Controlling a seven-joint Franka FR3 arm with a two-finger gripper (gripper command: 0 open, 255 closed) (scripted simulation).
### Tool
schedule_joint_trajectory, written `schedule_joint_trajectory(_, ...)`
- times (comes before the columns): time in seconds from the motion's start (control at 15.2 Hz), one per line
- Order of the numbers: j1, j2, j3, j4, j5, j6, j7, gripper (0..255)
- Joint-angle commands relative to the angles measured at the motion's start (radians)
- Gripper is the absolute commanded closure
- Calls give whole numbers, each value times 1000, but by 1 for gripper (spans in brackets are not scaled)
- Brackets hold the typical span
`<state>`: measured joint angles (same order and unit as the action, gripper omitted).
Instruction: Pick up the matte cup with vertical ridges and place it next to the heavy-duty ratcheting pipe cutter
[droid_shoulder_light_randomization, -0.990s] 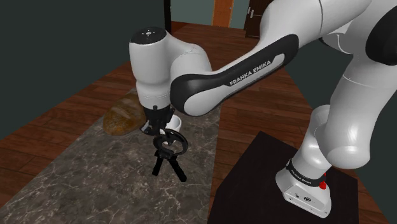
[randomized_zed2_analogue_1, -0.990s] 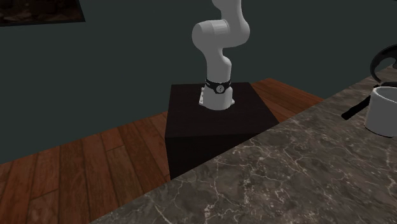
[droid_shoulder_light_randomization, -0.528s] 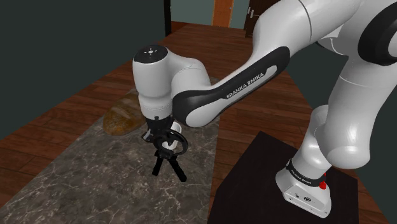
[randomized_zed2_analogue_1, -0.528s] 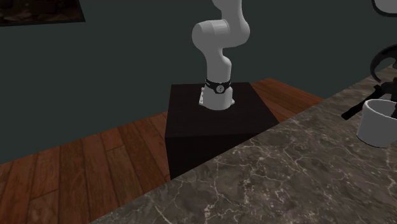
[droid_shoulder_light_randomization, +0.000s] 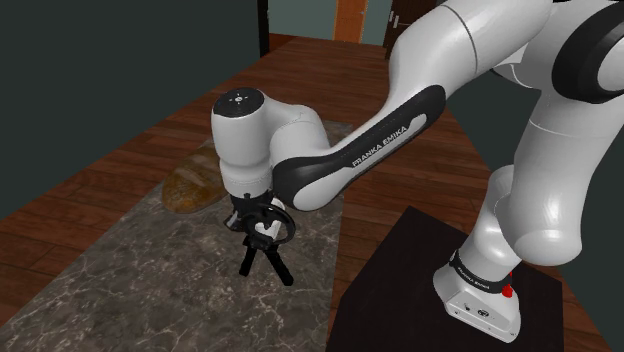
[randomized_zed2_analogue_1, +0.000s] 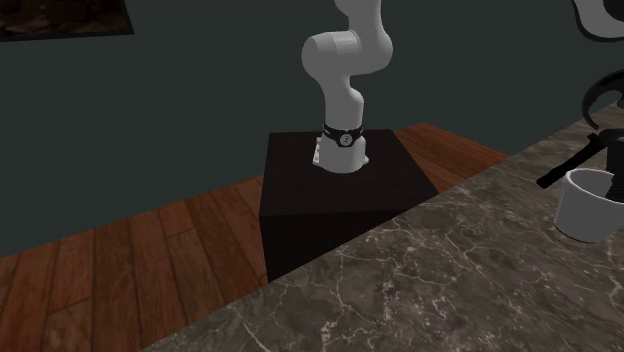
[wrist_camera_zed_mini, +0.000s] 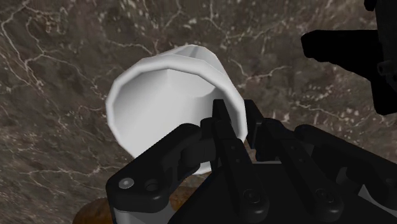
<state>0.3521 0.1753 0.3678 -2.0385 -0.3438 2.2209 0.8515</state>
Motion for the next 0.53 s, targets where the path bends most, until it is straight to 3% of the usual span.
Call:
schedule_joint_trajectory(0.0, 0, 0, 0, 0, 0, 1, 0, 255)
schedule_joint_trajectory(0.07, 0, 0, 0, 0, 0, 1, 0, 255)
schedule_joint_trajectory(0.13, 0, 0, 0, 0, 0, 1, 0, 0)
schedule_joint_trajectory(0.46, 0, 0, 0, 0, 0, 1, 0, 0)
